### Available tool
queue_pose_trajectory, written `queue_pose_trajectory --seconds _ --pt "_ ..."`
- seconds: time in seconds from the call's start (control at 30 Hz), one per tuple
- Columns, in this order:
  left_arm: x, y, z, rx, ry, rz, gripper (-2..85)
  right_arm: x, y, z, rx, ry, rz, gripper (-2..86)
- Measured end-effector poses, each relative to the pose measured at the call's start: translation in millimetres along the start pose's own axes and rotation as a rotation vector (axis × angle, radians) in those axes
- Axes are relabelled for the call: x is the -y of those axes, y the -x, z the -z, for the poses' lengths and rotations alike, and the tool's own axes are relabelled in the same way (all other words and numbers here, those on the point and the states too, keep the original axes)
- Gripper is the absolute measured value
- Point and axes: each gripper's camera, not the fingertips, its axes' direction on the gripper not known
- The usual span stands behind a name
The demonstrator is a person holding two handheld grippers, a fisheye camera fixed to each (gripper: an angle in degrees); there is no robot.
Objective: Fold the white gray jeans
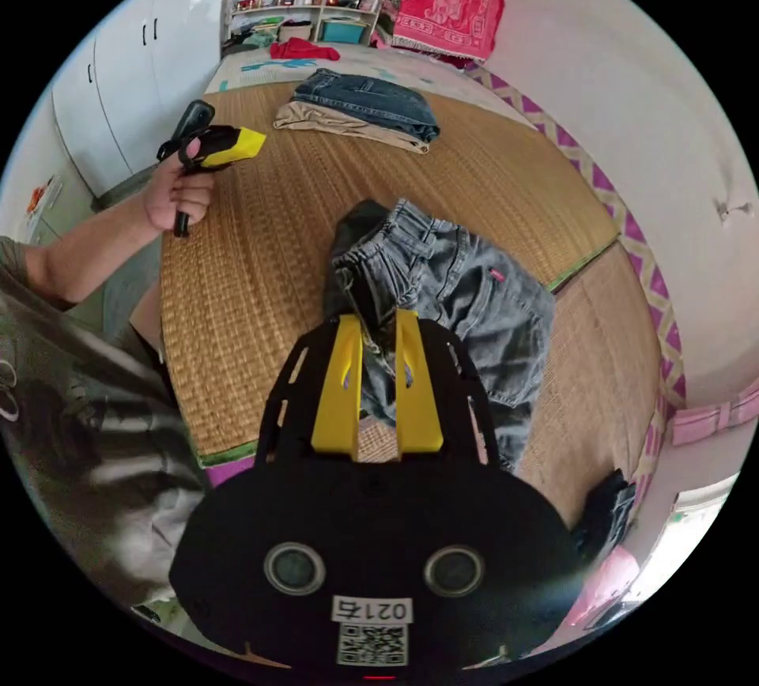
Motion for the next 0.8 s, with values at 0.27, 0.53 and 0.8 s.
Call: queue_pose_trajectory --seconds 0.27,0.53,0.8 --pt "-15 -59 -40 0.041 0.114 -0.039 -0.9 -81 51 16 0.002 -0.224 0.000 6.5" --pt "-55 -87 -82 0.094 0.112 0.033 -0.9 -101 92 -55 -0.162 -0.147 0.084 7.0" --pt "-65 -104 -96 0.110 0.138 0.043 -0.9 -220 -78 -8 0.187 -0.463 -0.491 4.4"
